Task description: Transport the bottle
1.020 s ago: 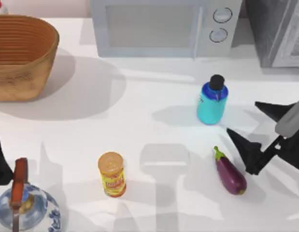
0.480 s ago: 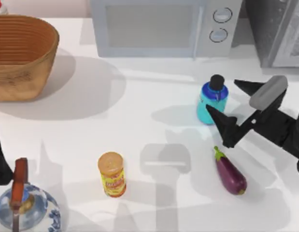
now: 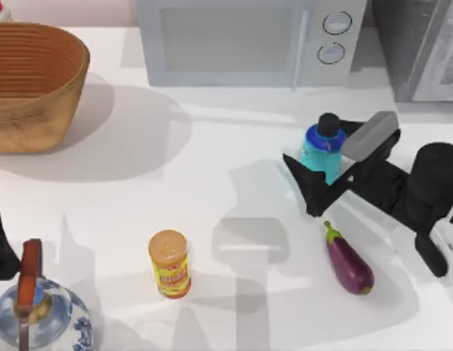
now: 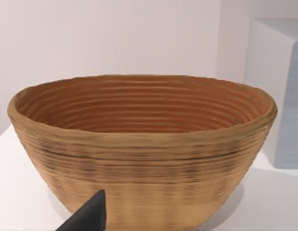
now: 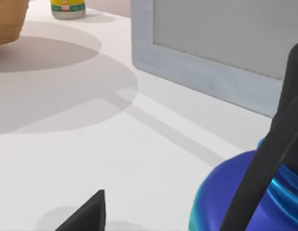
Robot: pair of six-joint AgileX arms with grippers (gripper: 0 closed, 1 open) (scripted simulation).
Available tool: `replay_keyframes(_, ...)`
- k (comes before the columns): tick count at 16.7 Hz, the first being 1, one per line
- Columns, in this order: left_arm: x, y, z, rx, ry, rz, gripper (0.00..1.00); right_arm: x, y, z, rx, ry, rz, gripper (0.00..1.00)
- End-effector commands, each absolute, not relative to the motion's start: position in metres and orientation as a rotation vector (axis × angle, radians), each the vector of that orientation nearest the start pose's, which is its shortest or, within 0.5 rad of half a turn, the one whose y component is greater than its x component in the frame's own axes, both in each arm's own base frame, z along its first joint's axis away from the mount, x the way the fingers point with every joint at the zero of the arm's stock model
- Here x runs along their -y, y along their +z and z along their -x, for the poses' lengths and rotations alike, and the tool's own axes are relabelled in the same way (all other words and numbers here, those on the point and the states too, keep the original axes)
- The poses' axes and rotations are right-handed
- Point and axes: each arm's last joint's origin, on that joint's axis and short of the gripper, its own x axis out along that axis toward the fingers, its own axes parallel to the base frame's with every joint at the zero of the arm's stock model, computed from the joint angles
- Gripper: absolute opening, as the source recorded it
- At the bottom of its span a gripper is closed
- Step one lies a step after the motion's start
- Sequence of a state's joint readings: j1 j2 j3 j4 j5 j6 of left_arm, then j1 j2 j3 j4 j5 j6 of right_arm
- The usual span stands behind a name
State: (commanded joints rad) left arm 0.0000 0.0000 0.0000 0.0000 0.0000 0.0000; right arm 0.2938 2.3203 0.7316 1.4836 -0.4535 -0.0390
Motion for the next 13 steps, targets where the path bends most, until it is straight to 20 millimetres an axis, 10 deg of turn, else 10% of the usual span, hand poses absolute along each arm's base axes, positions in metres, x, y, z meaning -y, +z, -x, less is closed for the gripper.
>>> replay_keyframes(13,0.0012,0.16,-0.1057,0.0,0.0,0.0,1.0,-0.1186,0.036,-0.3351,-0.093,0.775,0.04,0.1)
